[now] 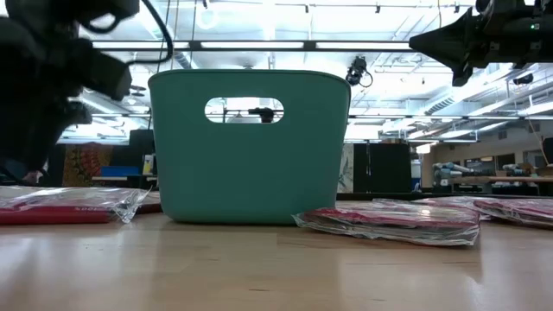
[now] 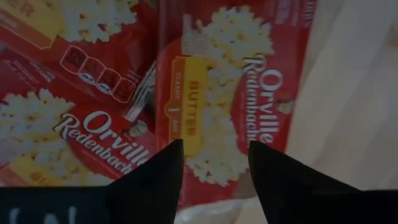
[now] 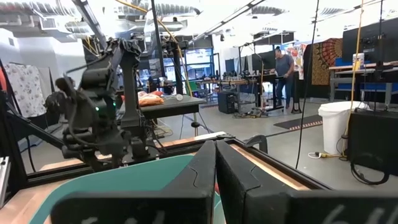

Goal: Sort popcorn bags into baskets
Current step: Put the red popcorn bag into the green bin

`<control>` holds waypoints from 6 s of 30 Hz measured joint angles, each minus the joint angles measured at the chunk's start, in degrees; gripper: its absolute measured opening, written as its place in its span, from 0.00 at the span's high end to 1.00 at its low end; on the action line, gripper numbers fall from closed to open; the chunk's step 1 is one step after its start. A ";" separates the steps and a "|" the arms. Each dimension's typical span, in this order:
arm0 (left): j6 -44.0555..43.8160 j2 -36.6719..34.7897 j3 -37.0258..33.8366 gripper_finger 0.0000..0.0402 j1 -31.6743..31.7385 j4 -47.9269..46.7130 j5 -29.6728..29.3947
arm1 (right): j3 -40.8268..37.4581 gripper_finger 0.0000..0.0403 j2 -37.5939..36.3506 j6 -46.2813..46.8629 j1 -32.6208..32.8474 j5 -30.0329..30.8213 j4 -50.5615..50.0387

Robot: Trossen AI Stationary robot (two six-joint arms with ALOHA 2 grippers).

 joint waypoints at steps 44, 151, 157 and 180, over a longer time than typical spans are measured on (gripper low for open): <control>-8.27 5.52 2.47 0.67 -9.29 7.00 -1.46 | -0.02 0.95 0.15 0.32 0.00 -0.13 -0.32; -1.87 7.90 32.65 0.96 -2.77 -32.87 -27.53 | -0.02 0.95 0.11 -2.66 -4.32 -2.50 2.25; 27.49 10.51 37.68 0.96 1.73 -30.60 -35.68 | -0.02 0.95 0.81 -2.66 -4.33 -2.56 2.23; 133.25 13.34 26.88 0.96 7.15 3.48 -25.07 | -0.02 0.95 3.87 0.36 -4.31 -2.58 2.64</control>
